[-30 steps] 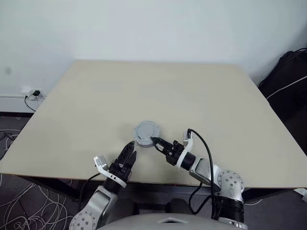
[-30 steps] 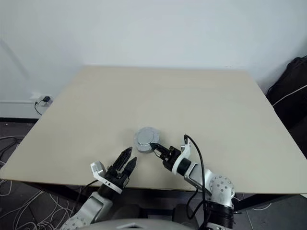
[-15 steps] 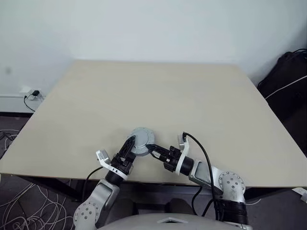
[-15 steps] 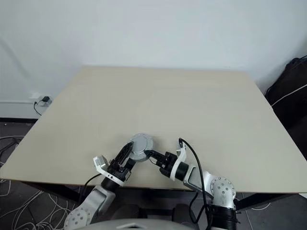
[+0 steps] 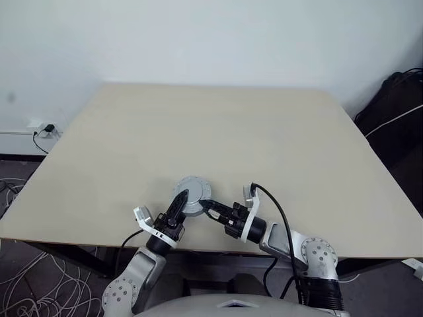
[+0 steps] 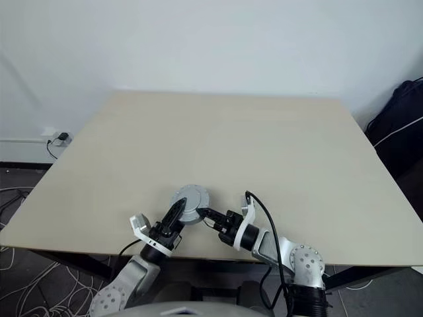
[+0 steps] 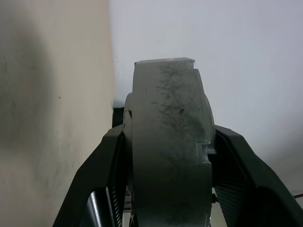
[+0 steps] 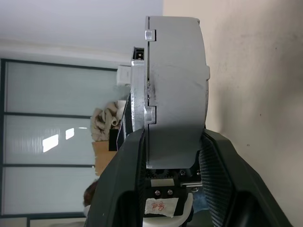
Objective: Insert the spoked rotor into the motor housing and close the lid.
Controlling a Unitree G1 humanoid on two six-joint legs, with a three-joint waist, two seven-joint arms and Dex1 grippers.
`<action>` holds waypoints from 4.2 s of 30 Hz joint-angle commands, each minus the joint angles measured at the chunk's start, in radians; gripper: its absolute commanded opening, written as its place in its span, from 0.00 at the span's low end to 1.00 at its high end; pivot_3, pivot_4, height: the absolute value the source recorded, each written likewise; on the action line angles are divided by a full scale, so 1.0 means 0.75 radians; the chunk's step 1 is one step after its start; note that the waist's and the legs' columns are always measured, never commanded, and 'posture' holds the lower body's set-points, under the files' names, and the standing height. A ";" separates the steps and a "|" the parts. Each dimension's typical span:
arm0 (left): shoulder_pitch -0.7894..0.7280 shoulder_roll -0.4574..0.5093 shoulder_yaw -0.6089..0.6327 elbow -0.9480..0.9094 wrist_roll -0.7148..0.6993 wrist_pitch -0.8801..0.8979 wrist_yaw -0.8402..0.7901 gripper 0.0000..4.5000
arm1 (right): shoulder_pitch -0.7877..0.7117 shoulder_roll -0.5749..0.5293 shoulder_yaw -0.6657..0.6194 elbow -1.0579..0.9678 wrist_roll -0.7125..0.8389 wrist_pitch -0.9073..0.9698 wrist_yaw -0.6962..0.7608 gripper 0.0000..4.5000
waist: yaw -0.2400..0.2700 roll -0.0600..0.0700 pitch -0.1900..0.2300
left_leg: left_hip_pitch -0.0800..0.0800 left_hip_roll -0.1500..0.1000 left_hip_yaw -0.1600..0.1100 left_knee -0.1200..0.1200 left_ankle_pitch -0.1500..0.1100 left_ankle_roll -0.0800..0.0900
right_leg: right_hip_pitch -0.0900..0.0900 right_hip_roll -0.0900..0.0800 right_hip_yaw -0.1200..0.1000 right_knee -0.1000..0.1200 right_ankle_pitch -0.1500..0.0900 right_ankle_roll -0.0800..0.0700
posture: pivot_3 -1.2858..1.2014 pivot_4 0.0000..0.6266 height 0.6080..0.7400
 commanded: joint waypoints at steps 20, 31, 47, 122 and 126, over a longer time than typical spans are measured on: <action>-0.211 -0.090 0.124 0.021 0.139 -0.274 0.121 0.47 | 0.099 -0.282 0.214 -0.399 -0.656 -0.470 0.328 1.00 | 0.021 -0.004 0.002 | 0.002 -0.001 0.000 0.004 0.000 0.001 | 0.004 -0.002 -0.002 -0.001 0.000 0.000 | 0.52 0.00 1.00; -0.610 -0.046 0.321 0.386 0.280 -0.389 0.245 0.47 | 0.283 -0.439 0.518 -0.228 -1.622 -1.471 0.556 1.00 | 0.019 -0.012 0.005 | 0.003 -0.001 -0.001 0.021 -0.002 0.004 | 0.013 0.011 -0.003 -0.001 0.007 0.012 | 0.52 0.00 1.00; -1.219 0.039 0.546 1.124 0.597 -0.520 0.352 0.47 | 0.331 -0.309 0.447 -0.086 -1.696 -1.592 0.555 1.00 | 0.045 -0.020 0.010 | 0.002 -0.001 0.000 0.021 -0.001 0.001 | 0.011 0.010 -0.001 0.001 0.011 0.013 | 0.52 0.00 1.00; 0.105 0.075 -0.176 0.238 1.869 -1.488 0.385 0.99 | 0.433 -0.063 0.253 0.101 -1.933 -1.859 0.179 1.00 | 0.043 -0.002 -0.018 | 0.017 0.000 0.005 -0.009 -0.002 -0.007 | 0.010 -0.008 0.003 0.001 0.002 0.000 | 0.52 0.00 1.00; 0.104 0.071 -0.177 0.223 1.863 -1.476 0.381 0.99 | 0.436 -0.056 0.254 0.099 -1.929 -1.860 0.180 1.00 | 0.043 -0.002 -0.018 | 0.017 0.000 0.005 -0.009 -0.002 -0.007 | 0.010 -0.008 0.003 0.001 0.002 0.000 | 0.52 0.00 1.00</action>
